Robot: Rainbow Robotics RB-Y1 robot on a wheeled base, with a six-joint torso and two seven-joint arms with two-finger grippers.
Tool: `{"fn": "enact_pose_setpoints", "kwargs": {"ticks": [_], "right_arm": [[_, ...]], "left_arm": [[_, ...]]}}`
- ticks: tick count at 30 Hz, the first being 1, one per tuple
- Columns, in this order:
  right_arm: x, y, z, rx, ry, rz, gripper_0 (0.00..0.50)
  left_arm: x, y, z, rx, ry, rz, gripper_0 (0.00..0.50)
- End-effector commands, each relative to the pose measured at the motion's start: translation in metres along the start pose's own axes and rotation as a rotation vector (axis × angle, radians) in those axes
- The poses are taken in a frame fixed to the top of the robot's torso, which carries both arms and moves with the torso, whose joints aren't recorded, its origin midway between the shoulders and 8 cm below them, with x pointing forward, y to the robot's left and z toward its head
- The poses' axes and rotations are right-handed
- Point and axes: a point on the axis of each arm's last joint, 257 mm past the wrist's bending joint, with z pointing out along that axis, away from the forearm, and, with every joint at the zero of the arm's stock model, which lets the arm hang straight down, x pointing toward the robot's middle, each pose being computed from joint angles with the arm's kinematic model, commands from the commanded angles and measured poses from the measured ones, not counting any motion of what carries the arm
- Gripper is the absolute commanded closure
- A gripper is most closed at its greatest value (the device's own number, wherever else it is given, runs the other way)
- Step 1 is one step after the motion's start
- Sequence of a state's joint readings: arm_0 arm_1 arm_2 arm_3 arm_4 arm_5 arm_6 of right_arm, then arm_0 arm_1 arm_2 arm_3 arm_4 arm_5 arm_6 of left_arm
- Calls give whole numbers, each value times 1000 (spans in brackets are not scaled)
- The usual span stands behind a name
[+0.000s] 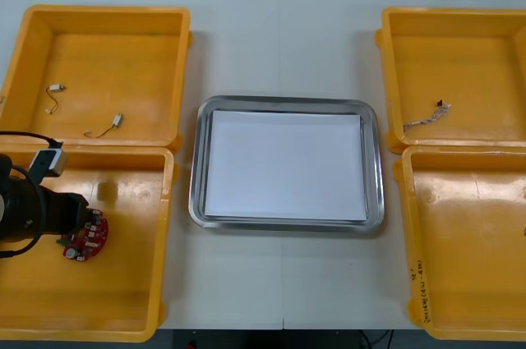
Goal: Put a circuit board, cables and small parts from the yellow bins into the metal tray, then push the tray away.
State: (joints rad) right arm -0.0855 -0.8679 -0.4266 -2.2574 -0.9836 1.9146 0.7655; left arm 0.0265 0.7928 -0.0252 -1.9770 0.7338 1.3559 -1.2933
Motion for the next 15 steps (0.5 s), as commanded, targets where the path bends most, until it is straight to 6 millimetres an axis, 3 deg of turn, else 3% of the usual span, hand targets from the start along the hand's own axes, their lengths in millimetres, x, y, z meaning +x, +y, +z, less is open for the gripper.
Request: {"fn": "enact_pose_setpoints", "kwargs": {"ticks": [1,15], "right_arm": [[-26,18,-28,-17,-87,-114,500],[-22,72,-31,-83,-76,-318,500]], "left_arm": [[-28,3,-20,-8,-34,116,0],[-47,7,-64,-25,-16,135,0]]}}
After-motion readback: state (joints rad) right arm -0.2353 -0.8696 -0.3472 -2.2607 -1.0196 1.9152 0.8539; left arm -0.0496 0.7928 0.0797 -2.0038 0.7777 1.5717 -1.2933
